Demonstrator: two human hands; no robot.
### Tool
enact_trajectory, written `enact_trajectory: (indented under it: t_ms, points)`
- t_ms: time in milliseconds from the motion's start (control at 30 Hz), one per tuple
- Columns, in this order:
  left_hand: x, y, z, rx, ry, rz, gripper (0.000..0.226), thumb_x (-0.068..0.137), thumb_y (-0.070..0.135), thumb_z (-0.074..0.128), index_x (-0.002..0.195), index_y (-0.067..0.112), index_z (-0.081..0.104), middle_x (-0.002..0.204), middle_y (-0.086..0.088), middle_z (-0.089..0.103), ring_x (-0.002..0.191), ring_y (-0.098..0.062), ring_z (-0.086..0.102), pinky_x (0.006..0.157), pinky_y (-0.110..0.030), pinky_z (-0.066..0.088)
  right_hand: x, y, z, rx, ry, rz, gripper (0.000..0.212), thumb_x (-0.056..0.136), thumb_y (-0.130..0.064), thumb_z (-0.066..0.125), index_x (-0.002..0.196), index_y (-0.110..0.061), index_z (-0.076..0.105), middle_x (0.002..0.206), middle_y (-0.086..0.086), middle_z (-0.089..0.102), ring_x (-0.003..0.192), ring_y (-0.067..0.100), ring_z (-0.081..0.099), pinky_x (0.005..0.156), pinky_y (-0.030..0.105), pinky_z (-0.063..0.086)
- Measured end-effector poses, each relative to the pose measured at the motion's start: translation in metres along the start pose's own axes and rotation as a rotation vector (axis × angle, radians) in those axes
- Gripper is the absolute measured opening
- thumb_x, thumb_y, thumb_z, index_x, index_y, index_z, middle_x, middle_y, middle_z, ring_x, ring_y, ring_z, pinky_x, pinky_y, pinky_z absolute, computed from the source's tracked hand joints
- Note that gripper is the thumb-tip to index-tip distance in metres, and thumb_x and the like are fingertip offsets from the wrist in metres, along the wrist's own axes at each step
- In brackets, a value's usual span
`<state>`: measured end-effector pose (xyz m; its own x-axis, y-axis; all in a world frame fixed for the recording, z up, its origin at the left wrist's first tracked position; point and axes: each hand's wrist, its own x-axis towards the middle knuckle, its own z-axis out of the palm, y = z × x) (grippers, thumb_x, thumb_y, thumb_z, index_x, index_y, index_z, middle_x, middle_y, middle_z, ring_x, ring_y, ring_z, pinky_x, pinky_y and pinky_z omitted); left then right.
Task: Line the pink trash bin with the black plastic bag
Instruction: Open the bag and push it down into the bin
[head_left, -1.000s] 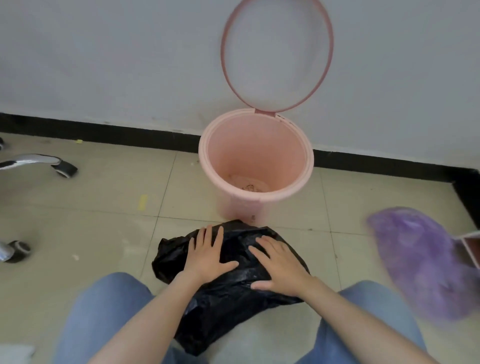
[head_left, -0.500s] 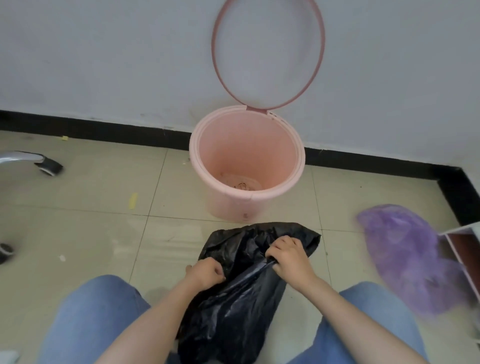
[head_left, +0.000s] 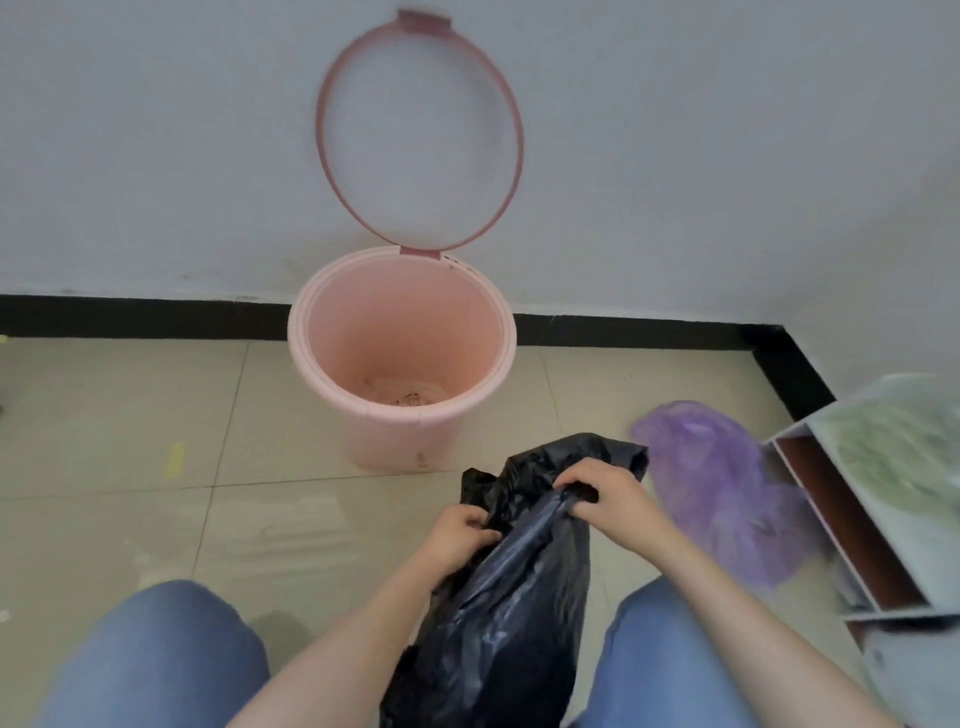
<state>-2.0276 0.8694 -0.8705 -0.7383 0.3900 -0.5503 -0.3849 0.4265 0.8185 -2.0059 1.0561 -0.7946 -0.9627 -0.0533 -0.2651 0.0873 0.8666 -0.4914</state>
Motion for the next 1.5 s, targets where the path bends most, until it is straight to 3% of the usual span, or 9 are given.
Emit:
enact_trajectory:
  t_ms: [167,367,567,667,833,967,1267,1400,1500]
  points:
    - [-0.028,0.072,-0.008,-0.107,0.014,0.176,0.003,0.085,0.012,0.061,0.085,0.010,0.063,0.086,-0.008,0.062,0.079,-0.017,0.055,0.073,-0.027,0.041,-0.031,-0.016,-0.068,0.086,0.050,0.011,0.036,0.074,0.009,0.061,0.101,-0.013,0.067,0.101,-0.002,0.062,0.104,0.016,0.056,0.089,0.017,0.037]
    - [-0.091,0.158,-0.035,-0.301,0.154,0.574,0.037,0.087,0.009,0.058,0.079,0.043,0.068,0.077,0.022,0.073,0.080,0.005,0.066,0.069,-0.009,0.051,-0.063,-0.063,-0.151,0.316,0.355,-0.183,0.065,0.067,0.024,0.058,0.086,-0.037,0.065,0.102,-0.016,0.064,0.096,-0.016,0.057,0.085,-0.004,0.036]
    - [-0.125,0.178,-0.070,-0.056,0.798,0.857,0.031,0.082,0.008,0.063,0.110,0.021,0.065,0.075,0.013,0.062,0.073,0.011,0.055,0.085,0.005,0.030,-0.011,-0.104,-0.145,0.366,0.412,-0.294,0.057,0.075,0.014,0.060,0.094,-0.039,0.063,0.112,-0.024,0.054,0.108,-0.018,0.049,0.089,-0.007,0.029]
    - [-0.111,0.173,-0.087,0.375,1.025,0.660,0.037,0.083,0.027,0.062,0.119,0.019,0.059,0.105,-0.001,0.064,0.100,-0.012,0.057,0.100,-0.004,-0.005,0.043,-0.114,-0.115,0.197,0.318,-0.253,0.037,0.083,0.000,0.061,0.115,-0.018,0.061,0.130,-0.003,0.054,0.132,0.012,0.038,0.106,0.015,0.026]
    - [-0.038,0.126,-0.116,0.802,0.546,0.264,0.059,0.092,0.051,0.033,0.144,0.033,0.011,0.158,-0.007,0.001,0.143,-0.030,-0.005,0.113,-0.056,0.008,0.101,-0.105,-0.059,-0.035,0.193,-0.133,0.052,0.089,0.001,0.045,0.137,-0.019,0.040,0.155,0.009,0.021,0.144,0.025,0.010,0.118,0.037,0.011]
    - [0.007,0.092,-0.125,0.990,0.363,0.101,0.066,0.088,0.063,0.024,0.144,0.036,-0.001,0.158,-0.007,-0.006,0.143,-0.033,-0.011,0.112,-0.062,0.002,0.112,-0.091,-0.039,0.077,0.336,-0.015,0.050,0.090,0.004,0.039,0.134,-0.018,0.043,0.155,0.010,0.019,0.143,0.027,0.011,0.118,0.038,0.011]
    - [0.045,0.096,-0.132,0.982,0.219,-0.127,0.066,0.088,0.064,0.023,0.144,0.032,0.011,0.155,-0.007,0.022,0.140,-0.032,0.019,0.112,-0.058,0.012,0.151,-0.084,-0.037,0.111,0.237,-0.058,0.058,0.092,-0.054,0.033,0.144,-0.035,0.012,0.158,0.006,-0.005,0.144,0.028,-0.009,0.117,0.048,0.002]
    - [0.037,0.106,-0.150,0.975,0.774,0.016,0.054,0.089,0.047,0.043,0.134,0.016,0.042,0.146,-0.010,0.040,0.135,-0.031,0.033,0.106,-0.049,0.029,0.195,-0.090,-0.012,-0.286,-0.042,-0.251,0.065,0.092,-0.050,0.039,0.145,-0.029,0.007,0.157,0.014,0.000,0.143,0.036,-0.002,0.116,0.053,0.006]
    - [0.020,0.101,-0.175,0.556,0.881,-0.283,0.077,0.083,0.053,0.052,0.143,0.019,0.018,0.154,-0.018,0.011,0.138,-0.044,0.016,0.107,-0.057,0.025,0.222,-0.099,0.006,-0.449,-0.356,-0.232,0.051,0.096,-0.039,0.040,0.139,-0.013,0.029,0.148,0.020,0.028,0.133,0.040,0.029,0.110,0.053,0.027]
